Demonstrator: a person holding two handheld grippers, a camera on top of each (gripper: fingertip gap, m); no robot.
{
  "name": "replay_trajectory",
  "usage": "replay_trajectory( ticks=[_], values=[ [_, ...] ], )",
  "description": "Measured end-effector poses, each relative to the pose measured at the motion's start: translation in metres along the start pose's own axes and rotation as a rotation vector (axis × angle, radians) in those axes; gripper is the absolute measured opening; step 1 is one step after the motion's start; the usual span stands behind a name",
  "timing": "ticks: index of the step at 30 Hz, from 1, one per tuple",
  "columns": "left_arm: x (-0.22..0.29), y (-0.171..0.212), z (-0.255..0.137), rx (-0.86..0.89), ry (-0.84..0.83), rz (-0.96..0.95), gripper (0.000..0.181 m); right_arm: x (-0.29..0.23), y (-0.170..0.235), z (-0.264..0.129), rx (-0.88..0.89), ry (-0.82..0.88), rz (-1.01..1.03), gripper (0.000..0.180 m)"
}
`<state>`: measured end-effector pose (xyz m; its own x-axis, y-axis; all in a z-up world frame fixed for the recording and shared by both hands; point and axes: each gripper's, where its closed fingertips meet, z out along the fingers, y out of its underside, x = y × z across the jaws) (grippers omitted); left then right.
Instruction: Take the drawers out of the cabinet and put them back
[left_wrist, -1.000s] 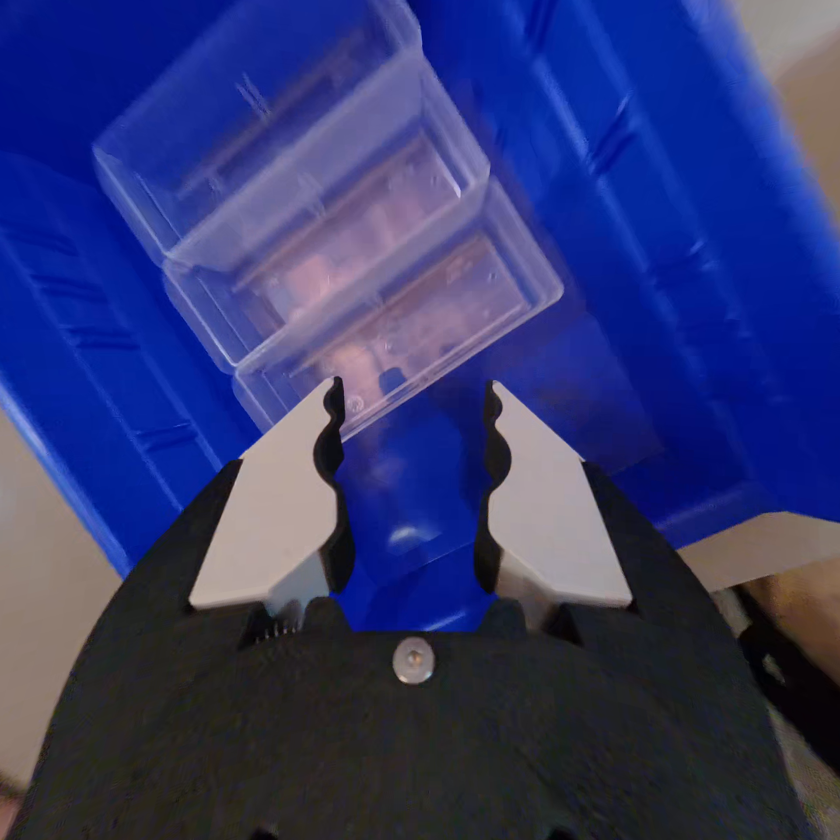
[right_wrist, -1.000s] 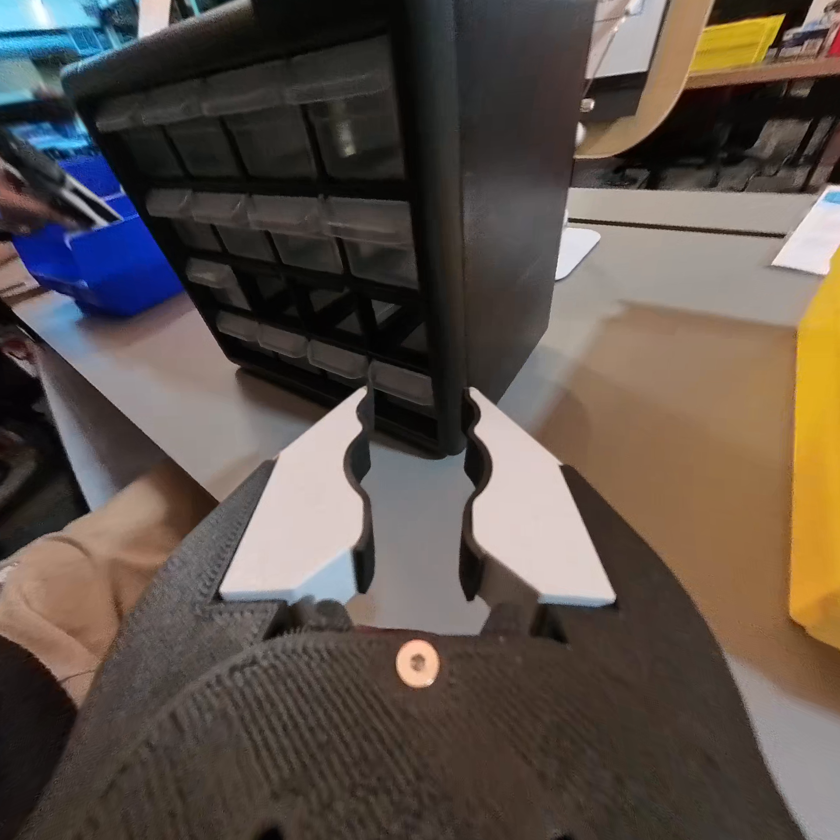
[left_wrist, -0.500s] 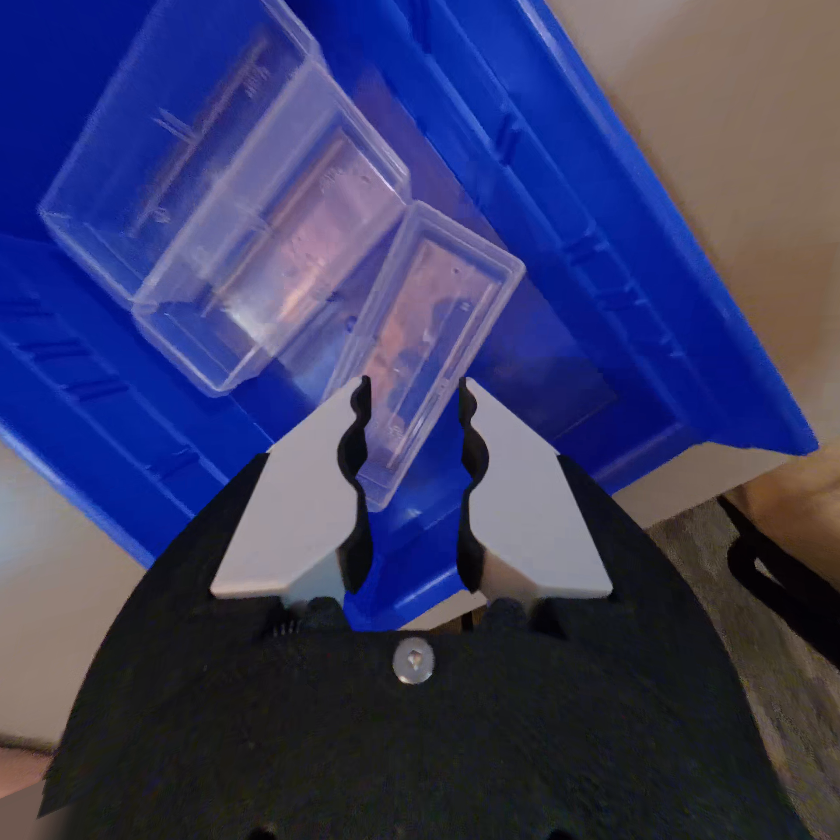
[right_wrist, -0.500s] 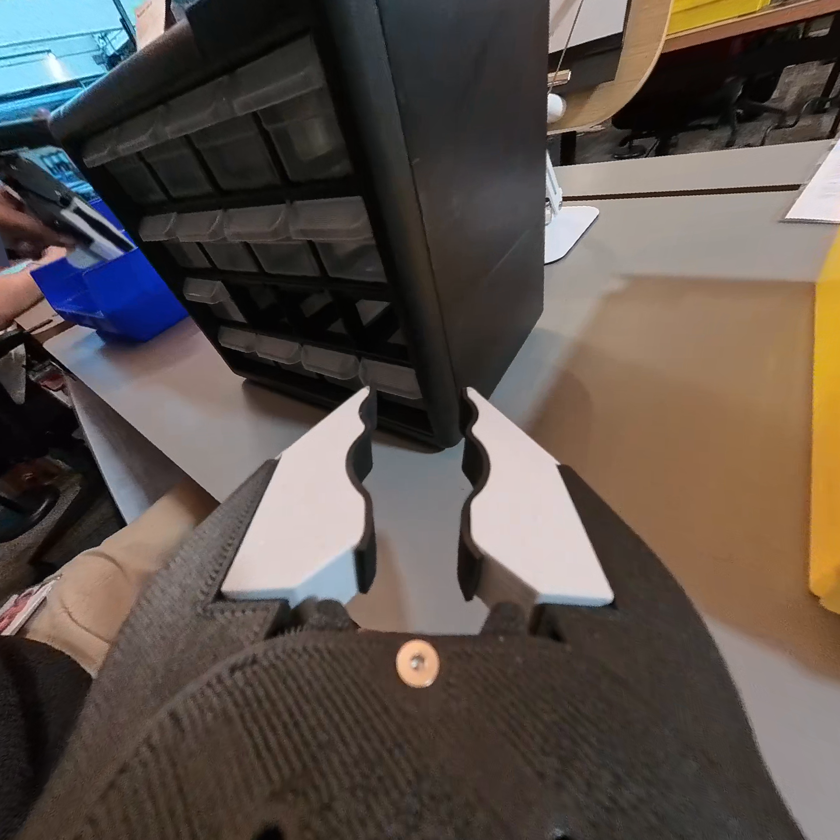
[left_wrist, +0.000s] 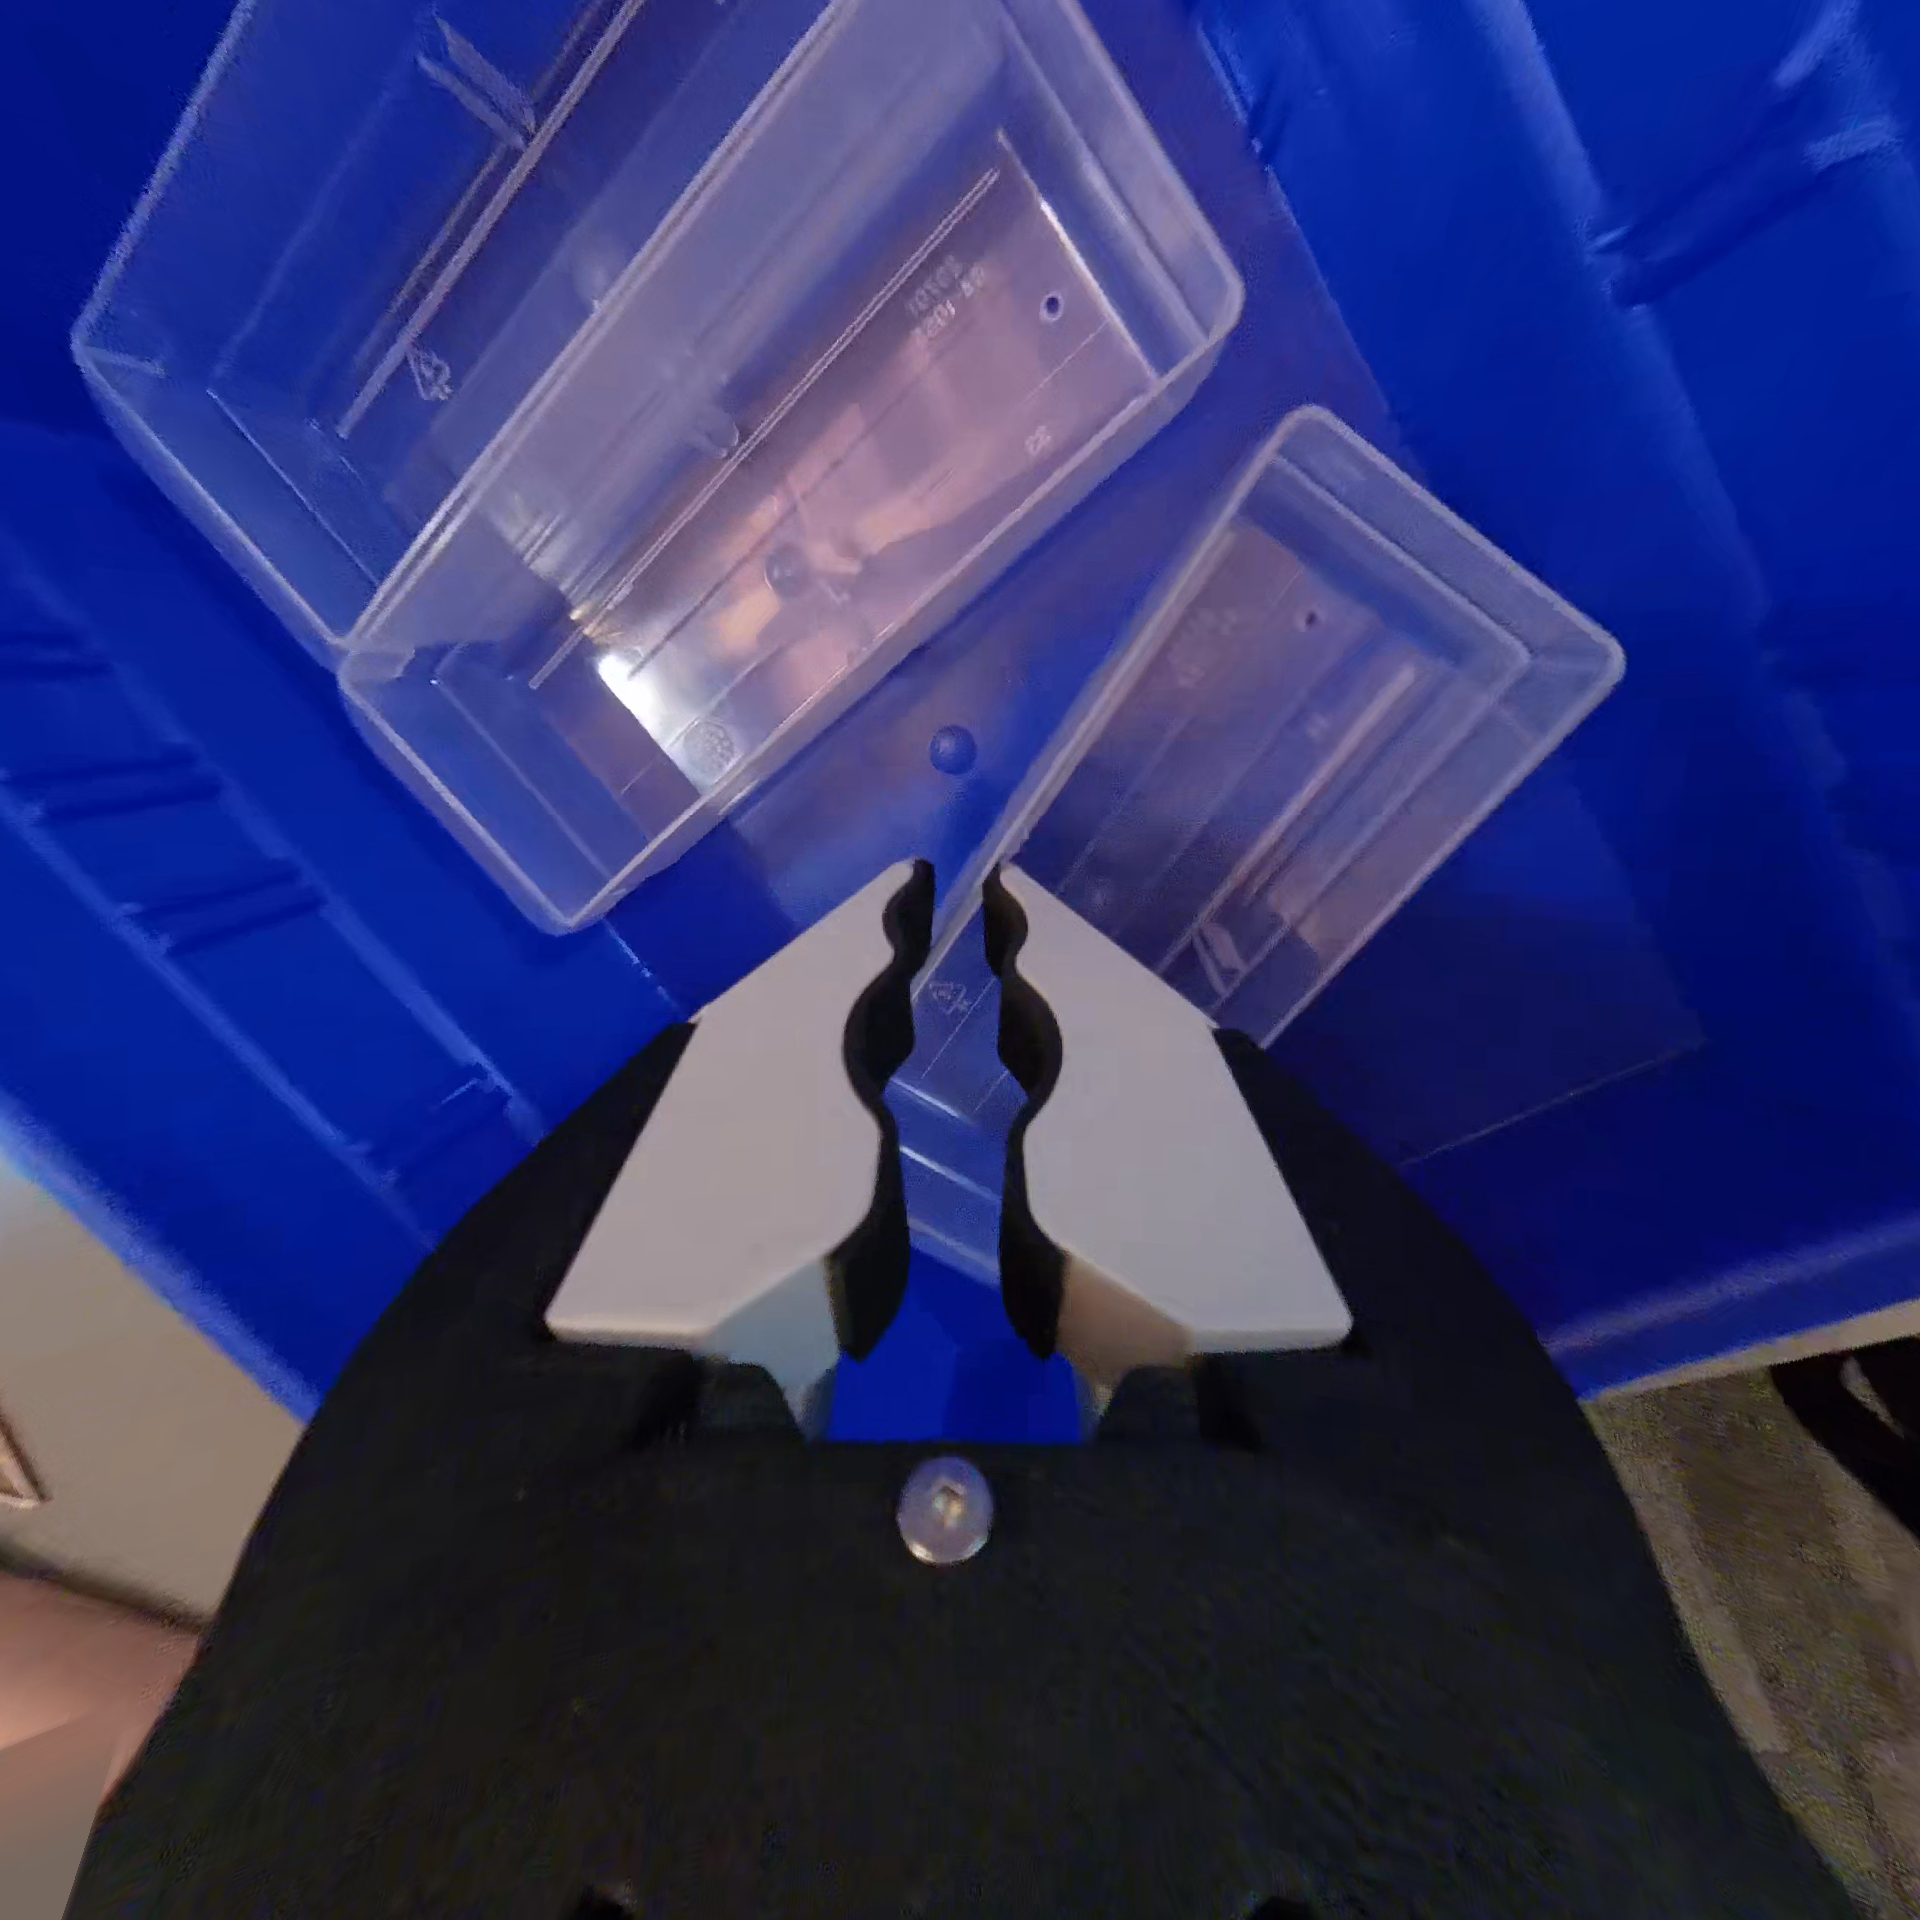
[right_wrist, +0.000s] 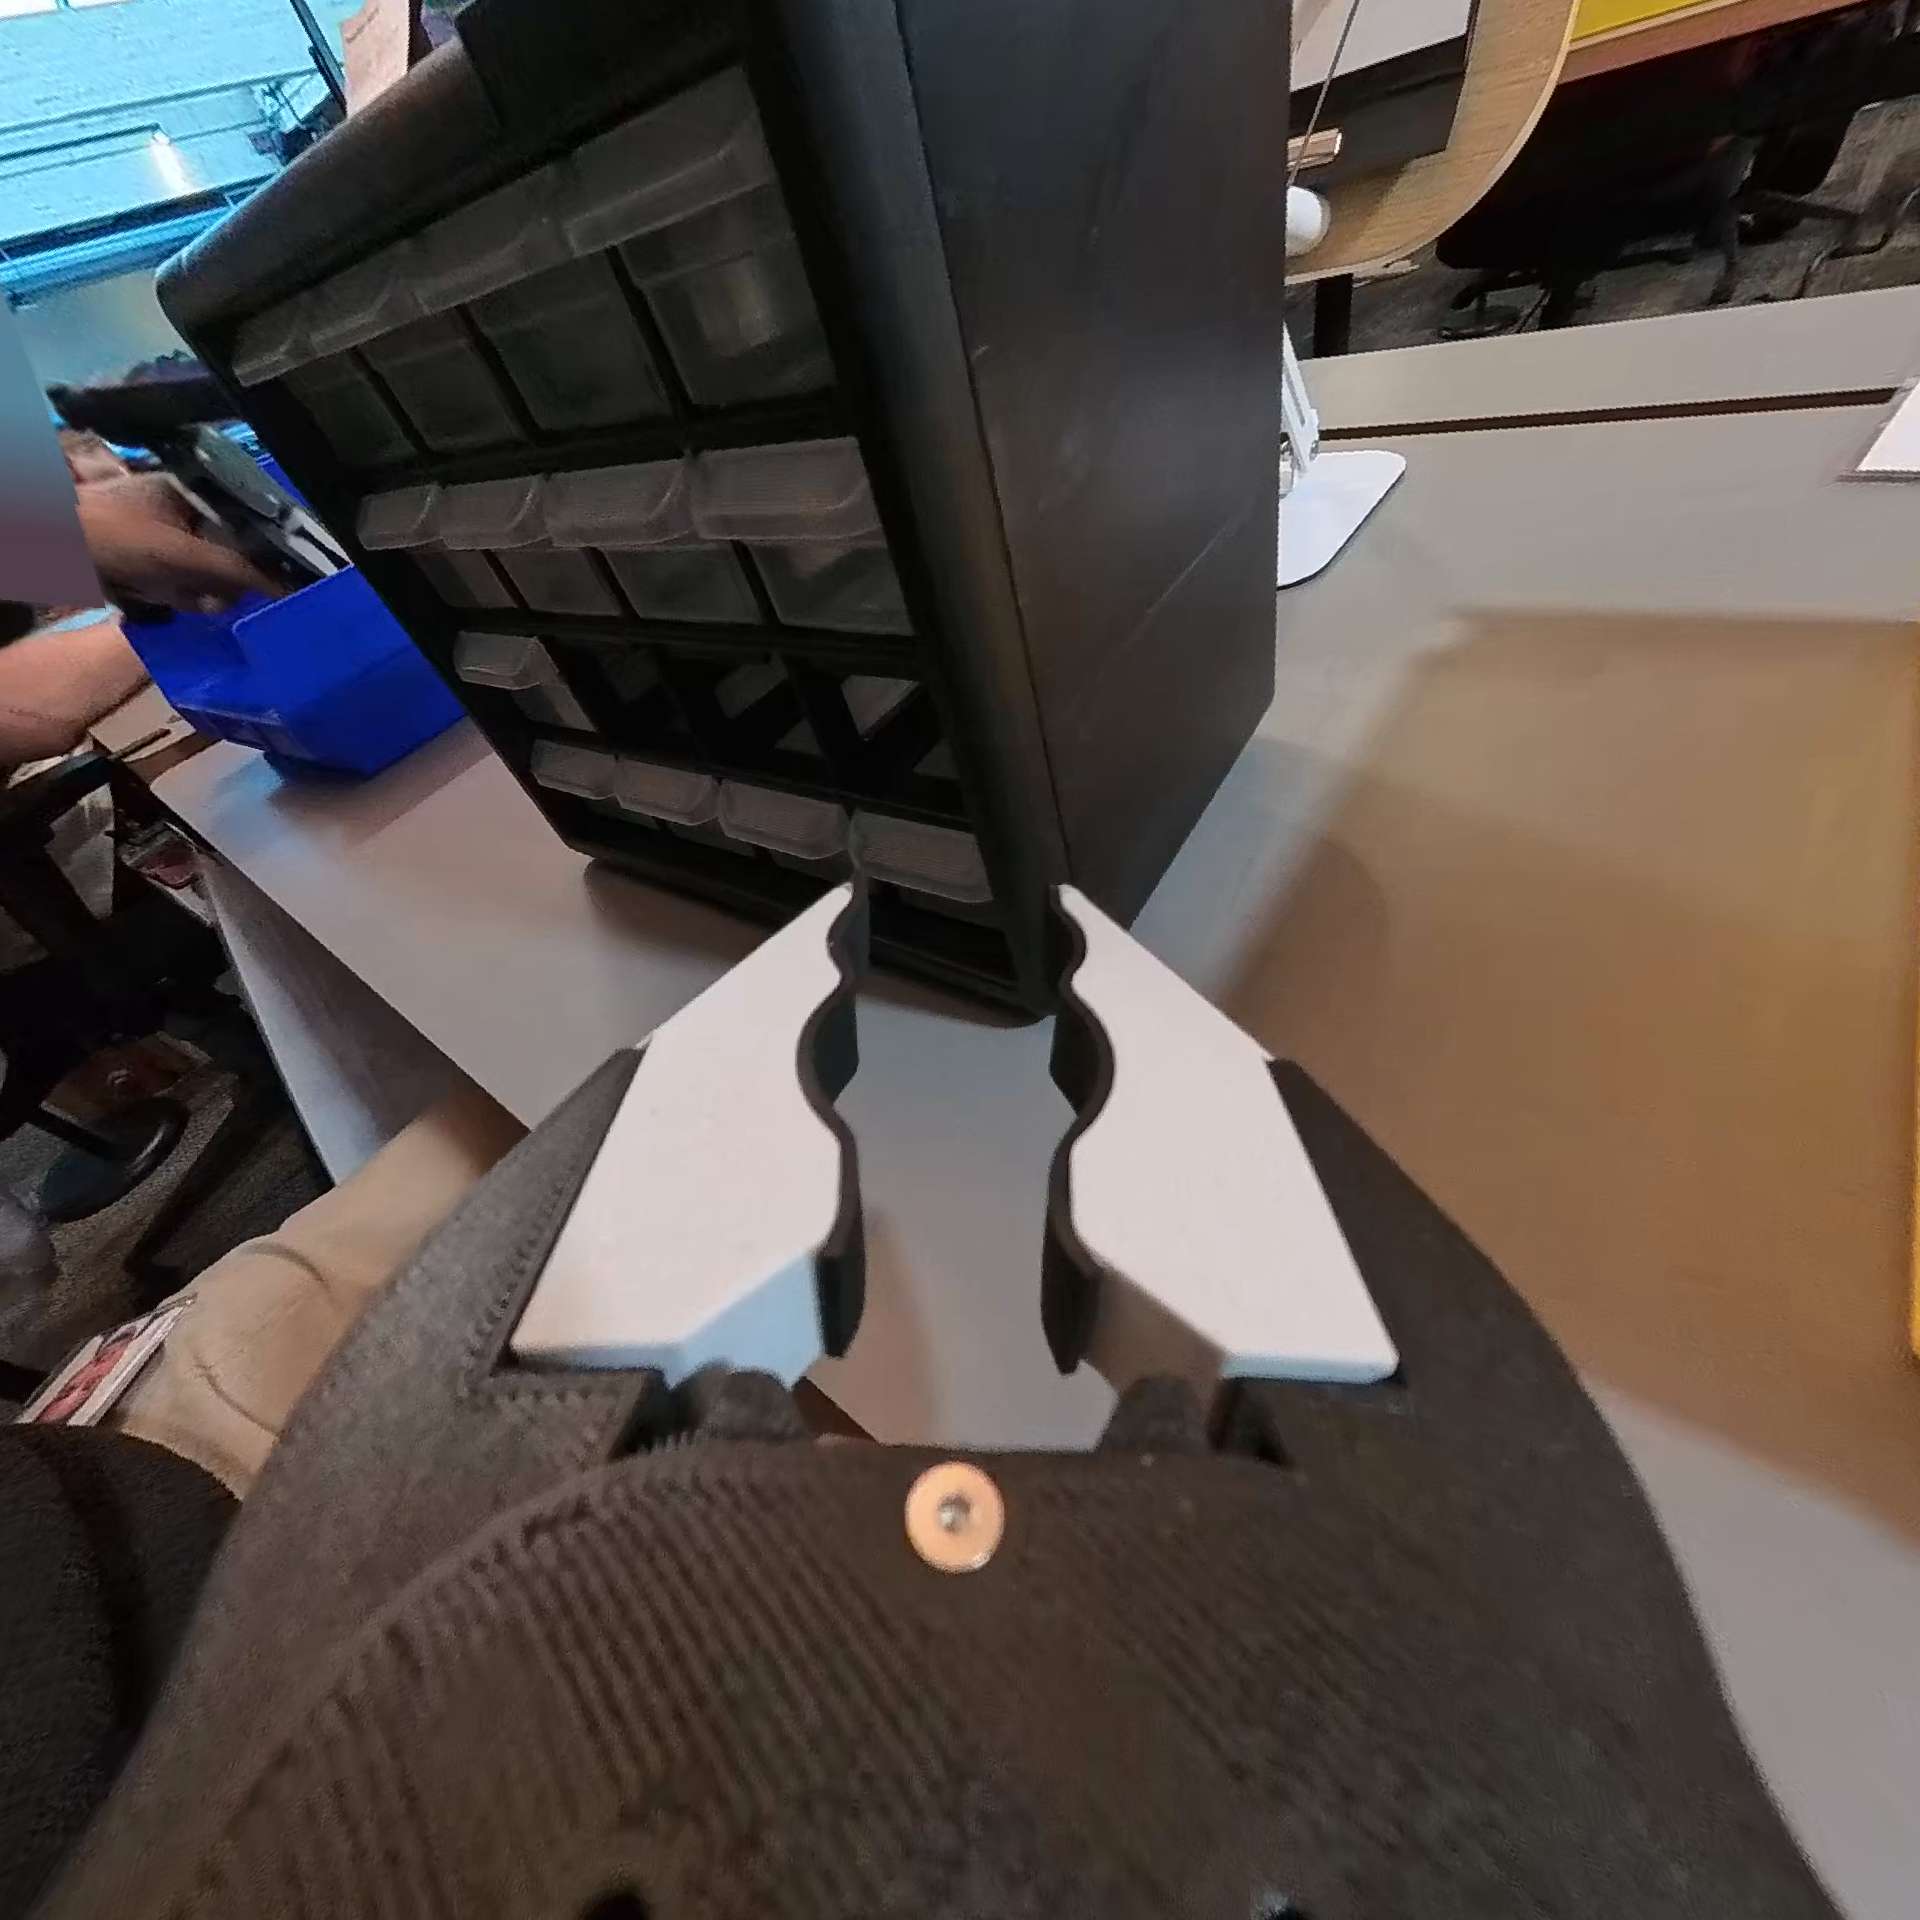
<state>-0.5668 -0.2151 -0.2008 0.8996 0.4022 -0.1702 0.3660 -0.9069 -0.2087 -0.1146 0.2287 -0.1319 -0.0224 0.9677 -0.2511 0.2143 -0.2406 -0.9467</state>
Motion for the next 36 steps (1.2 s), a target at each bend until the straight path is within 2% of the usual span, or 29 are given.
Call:
replay_trajectory(
  ticks=[5,10,14,17,19,22,25,29,36],
  values=[
    [0.005,-0.003,-0.048,0.076,-0.042,0.028,0.001,-0.002,0.002,0.001,-0.01,-0.001,-0.022,0.032],
    [0.038,-0.02,-0.139,0.339,-0.033,-0.025,0.001,-0.009,0.003,0.005,-0.02,-0.018,-0.043,0.032],
    [0.131,-0.052,-0.229,0.713,0.04,-0.034,0.0,-0.02,0.001,0.007,-0.018,-0.02,-0.113,0.031],
    [0.209,-0.062,-0.259,0.865,0.039,0.042,0.0,-0.032,0.0,0.008,-0.015,-0.027,-0.18,0.03],
    [0.259,-0.067,-0.252,0.896,0.067,0.098,0.0,-0.045,-0.003,0.008,0.001,-0.049,-0.238,0.029],
    [0.331,-0.076,-0.216,0.904,0.219,0.112,0.0,-0.074,-0.01,0.004,0.053,-0.11,-0.367,0.029],
    [0.378,-0.093,-0.179,0.927,0.363,0.004,0.0,-0.114,-0.007,-0.004,0.093,-0.231,-0.484,0.03],
    [0.415,-0.115,-0.156,1.092,0.496,-0.254,0.0,-0.158,0.012,-0.005,0.075,-0.295,-0.684,0.032],
    [0.439,-0.115,-0.122,1.056,0.482,-0.352,0.0,-0.199,0.056,0.009,-0.003,-0.233,-1.099,0.038]
  ],
)
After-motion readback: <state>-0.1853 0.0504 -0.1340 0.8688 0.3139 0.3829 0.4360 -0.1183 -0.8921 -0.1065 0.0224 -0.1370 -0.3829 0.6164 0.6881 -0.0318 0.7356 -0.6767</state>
